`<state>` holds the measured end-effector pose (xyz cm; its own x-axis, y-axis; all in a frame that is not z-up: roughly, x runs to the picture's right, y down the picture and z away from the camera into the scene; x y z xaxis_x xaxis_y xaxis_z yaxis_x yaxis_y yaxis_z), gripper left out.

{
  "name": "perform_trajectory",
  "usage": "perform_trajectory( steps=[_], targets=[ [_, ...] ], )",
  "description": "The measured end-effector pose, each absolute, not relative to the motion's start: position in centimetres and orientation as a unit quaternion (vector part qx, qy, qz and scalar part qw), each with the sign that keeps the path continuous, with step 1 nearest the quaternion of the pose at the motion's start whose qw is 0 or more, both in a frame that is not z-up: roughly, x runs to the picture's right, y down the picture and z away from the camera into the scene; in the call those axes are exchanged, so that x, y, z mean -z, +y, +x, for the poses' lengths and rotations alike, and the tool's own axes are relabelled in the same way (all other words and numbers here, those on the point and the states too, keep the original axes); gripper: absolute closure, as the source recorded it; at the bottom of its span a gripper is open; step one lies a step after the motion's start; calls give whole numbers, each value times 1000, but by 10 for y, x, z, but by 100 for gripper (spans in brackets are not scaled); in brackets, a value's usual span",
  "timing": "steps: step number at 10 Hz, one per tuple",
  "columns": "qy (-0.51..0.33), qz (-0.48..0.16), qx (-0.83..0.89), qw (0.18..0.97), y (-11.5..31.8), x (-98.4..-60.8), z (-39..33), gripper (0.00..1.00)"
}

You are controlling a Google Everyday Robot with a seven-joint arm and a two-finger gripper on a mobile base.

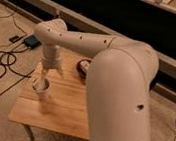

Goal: Move the arm in a circular motion

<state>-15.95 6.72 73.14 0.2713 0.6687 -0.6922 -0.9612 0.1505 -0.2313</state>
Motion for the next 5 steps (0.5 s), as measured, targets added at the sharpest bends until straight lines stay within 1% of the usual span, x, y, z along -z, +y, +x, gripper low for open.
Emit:
perform_trajectory(
  steps=[3, 5],
  targets=[
    [223, -336, -584, 704, 100, -719, -136, 35],
    [221, -335, -628, 667, 120, -711, -101, 35]
  ],
)
